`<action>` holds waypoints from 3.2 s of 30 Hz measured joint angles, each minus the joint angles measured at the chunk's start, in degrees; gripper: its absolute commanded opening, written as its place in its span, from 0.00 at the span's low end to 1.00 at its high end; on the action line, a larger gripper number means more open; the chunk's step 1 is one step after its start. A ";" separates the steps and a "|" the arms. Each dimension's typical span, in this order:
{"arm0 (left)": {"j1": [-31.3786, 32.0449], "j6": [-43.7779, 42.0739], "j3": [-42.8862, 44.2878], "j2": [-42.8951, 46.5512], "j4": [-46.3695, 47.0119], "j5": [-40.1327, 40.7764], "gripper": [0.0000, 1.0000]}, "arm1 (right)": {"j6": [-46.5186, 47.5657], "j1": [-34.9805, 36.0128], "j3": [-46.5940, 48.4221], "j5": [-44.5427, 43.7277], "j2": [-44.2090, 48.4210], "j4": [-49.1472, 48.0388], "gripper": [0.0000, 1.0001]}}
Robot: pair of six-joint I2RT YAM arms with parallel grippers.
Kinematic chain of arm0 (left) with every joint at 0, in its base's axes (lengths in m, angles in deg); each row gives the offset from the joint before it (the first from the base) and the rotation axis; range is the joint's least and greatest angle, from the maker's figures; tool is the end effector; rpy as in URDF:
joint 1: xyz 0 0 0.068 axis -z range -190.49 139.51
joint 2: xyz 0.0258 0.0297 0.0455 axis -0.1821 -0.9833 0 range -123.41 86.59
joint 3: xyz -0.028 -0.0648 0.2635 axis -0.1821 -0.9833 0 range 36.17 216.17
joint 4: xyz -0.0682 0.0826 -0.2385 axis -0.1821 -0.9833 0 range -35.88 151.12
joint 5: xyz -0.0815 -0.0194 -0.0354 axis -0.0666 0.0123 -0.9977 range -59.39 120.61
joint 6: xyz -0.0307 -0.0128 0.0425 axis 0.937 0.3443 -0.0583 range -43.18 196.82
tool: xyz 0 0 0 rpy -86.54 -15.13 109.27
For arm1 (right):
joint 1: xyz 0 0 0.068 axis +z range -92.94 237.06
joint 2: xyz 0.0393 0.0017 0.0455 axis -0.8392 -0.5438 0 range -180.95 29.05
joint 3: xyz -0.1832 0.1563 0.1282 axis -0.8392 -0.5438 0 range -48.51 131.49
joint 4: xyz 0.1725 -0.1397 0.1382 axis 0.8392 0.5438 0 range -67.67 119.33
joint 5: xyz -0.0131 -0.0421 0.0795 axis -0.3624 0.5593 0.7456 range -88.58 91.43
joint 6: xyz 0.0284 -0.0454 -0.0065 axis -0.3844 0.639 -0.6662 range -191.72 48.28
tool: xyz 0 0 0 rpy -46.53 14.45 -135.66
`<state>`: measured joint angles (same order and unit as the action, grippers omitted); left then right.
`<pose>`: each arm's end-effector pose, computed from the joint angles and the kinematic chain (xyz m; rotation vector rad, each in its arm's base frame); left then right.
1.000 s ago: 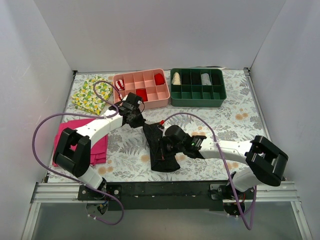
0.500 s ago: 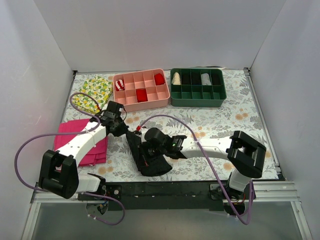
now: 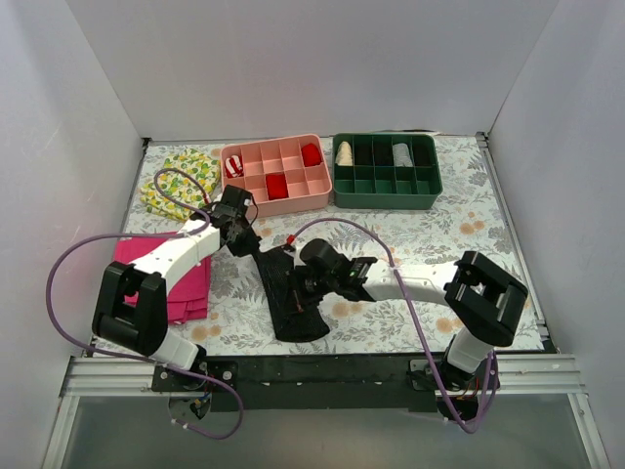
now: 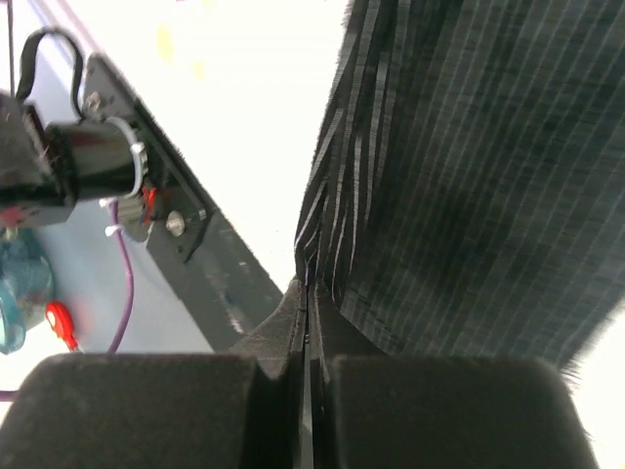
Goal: Roll the underwear
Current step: Fold the underwear at the center of the board.
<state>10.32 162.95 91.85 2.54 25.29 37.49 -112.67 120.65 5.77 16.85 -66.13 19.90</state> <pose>0.2672 -0.0971 0.2139 -1.5159 2.2949 -0.4076 0.1485 0.3205 0.1939 -0.6611 2.4564 1.1794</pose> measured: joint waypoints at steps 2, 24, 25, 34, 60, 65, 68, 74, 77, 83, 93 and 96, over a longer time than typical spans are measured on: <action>0.55 -0.02 1.68 -2.05 0.31 -0.07 0.03 | -0.24 -1.70 -1.53 0.37 0.79 -0.50 0.01; 11.74 -5.57 16.92 -18.34 1.97 -4.17 0.04 | -16.65 -4.85 -22.16 -5.66 11.08 -11.61 0.01; 11.87 -5.81 16.92 -18.62 1.97 -4.31 0.04 | -17.49 -4.85 -22.29 -5.95 11.08 -11.65 0.01; 12.04 -7.56 20.22 -21.68 1.68 -6.08 0.10 | -22.05 -4.85 -23.06 -6.69 10.73 -15.61 0.01; 12.48 -9.84 28.46 -24.59 -0.24 -8.22 0.57 | -19.58 -4.85 -22.80 -16.72 21.07 -2.82 0.41; 12.39 -9.22 28.76 -22.05 -1.44 -6.97 0.58 | -15.58 -5.90 -19.41 -22.25 25.40 3.39 0.17; 12.17 -8.74 25.66 -17.64 -0.94 -6.19 0.49 | -12.63 -8.83 -16.87 -22.49 24.98 5.68 0.01; 10.32 -6.60 10.01 -3.41 1.81 -6.16 0.16 | -4.70 -16.72 -8.48 -17.35 16.22 8.22 0.01; 9.42 -5.42 1.79 2.21 4.22 -8.09 0.09 | -0.57 -18.58 -2.86 -12.83 10.27 8.72 0.01; 9.51 -2.82 -9.79 8.17 8.92 -14.32 0.07 | 5.22 -19.71 9.22 -3.65 -1.55 8.33 0.01; 9.68 -0.61 -15.74 9.60 13.81 -18.97 0.06 | 9.01 -21.64 16.39 1.92 -13.44 8.81 0.01; 9.68 -0.55 -15.89 9.60 14.25 -19.12 0.06 | 10.23 -22.93 17.99 2.23 -15.78 9.14 0.01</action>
<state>20.01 162.40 75.96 12.14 39.54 18.36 -102.44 97.72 23.76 19.07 -81.91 29.03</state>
